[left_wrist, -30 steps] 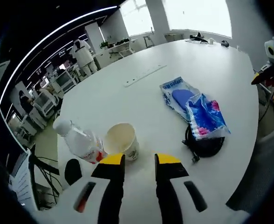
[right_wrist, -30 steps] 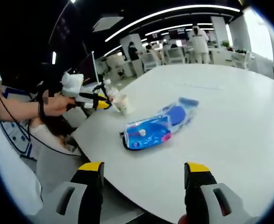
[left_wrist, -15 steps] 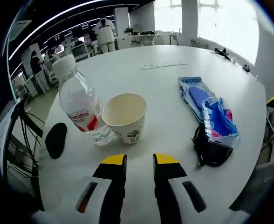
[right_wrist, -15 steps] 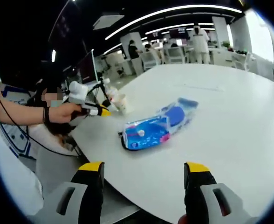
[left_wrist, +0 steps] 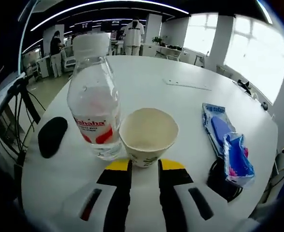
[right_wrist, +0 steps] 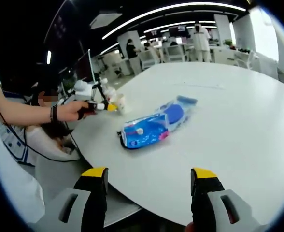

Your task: Arrange the tabletop items into an orderly group along one side of the table until the central work area is clear of visible clutter.

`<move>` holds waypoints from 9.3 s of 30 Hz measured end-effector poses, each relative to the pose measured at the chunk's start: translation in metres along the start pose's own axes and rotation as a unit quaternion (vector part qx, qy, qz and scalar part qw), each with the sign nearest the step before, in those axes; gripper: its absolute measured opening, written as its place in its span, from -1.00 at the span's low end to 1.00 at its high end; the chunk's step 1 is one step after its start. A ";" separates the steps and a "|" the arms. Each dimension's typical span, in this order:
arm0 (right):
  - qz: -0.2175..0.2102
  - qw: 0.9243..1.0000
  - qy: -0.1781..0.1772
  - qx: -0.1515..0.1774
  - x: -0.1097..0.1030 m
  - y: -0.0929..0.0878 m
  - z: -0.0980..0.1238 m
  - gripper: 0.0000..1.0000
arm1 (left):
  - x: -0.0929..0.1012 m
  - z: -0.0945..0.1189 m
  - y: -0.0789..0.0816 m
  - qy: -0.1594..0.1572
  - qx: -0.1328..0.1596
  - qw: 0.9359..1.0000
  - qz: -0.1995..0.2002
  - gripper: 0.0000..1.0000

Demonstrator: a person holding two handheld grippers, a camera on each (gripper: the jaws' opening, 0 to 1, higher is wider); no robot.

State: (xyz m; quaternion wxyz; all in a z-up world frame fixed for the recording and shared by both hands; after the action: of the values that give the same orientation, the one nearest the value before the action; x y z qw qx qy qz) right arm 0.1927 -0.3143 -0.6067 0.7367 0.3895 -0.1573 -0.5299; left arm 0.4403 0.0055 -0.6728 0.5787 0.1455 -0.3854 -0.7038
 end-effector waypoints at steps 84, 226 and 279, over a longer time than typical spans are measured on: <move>-0.031 0.997 0.043 -0.050 0.050 0.005 -0.101 0.04 | 0.123 0.070 -0.117 -0.111 -0.069 0.990 0.056 -0.27; -0.166 0.982 -0.082 -0.023 0.112 -0.045 -0.047 -0.79 | 0.250 0.027 -0.154 -0.207 -0.175 0.959 -0.085 -0.68; -0.046 0.999 0.001 -0.009 0.078 0.002 -0.059 -0.02 | 0.165 -0.007 -0.112 -0.135 -0.169 0.933 -0.289 -0.59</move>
State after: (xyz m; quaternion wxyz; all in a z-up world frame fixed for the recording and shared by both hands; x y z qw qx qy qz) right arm 0.2622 -0.3601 -0.6581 0.7153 0.3902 -0.1342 -0.5640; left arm 0.3187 -0.1466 -0.7168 0.3091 0.0541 -0.2767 -0.9083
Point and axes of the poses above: the point that each gripper's makers call its tool centre point, and the gripper's own axes: z roughly backward along the fingers, x roughly to its right, y roughly out of its top, the point moved 6 cm from there along z, roughly backward along the fingers, and after that the axes turned 8 degrees about z, right-handed, at the moved point
